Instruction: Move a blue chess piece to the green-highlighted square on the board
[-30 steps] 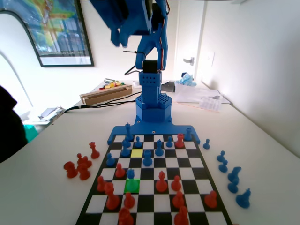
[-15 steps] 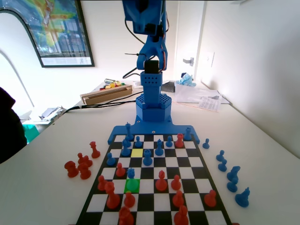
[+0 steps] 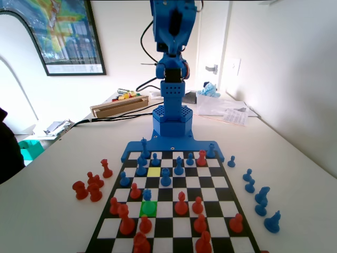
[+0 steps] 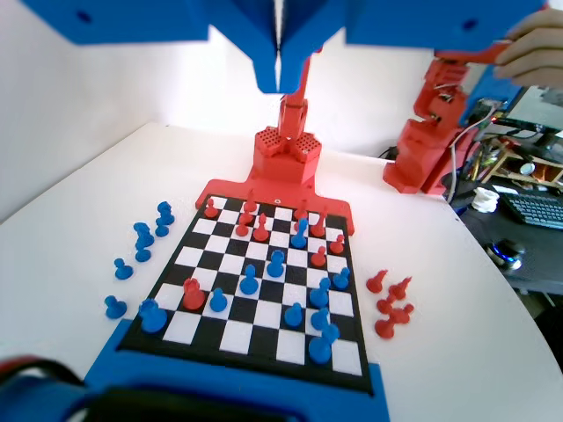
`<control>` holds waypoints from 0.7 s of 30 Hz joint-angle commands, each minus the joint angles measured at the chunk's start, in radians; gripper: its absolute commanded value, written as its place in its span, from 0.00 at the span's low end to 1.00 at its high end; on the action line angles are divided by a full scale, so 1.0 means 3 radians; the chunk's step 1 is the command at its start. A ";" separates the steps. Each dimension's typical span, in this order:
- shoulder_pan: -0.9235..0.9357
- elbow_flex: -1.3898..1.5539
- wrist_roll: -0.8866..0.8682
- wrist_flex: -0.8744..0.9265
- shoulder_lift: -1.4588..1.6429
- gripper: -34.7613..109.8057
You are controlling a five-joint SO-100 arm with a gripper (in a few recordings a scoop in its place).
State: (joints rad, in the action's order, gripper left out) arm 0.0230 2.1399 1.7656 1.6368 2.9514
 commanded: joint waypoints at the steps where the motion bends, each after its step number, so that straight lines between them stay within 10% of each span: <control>1: -0.0015 0.0123 0.0000 -0.0159 0.0102 0.25; 21: 0.0046 0.0138 -0.0005 -0.0220 0.0348 0.25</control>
State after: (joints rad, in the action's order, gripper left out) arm 0.0276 2.1767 1.7503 1.5892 3.0526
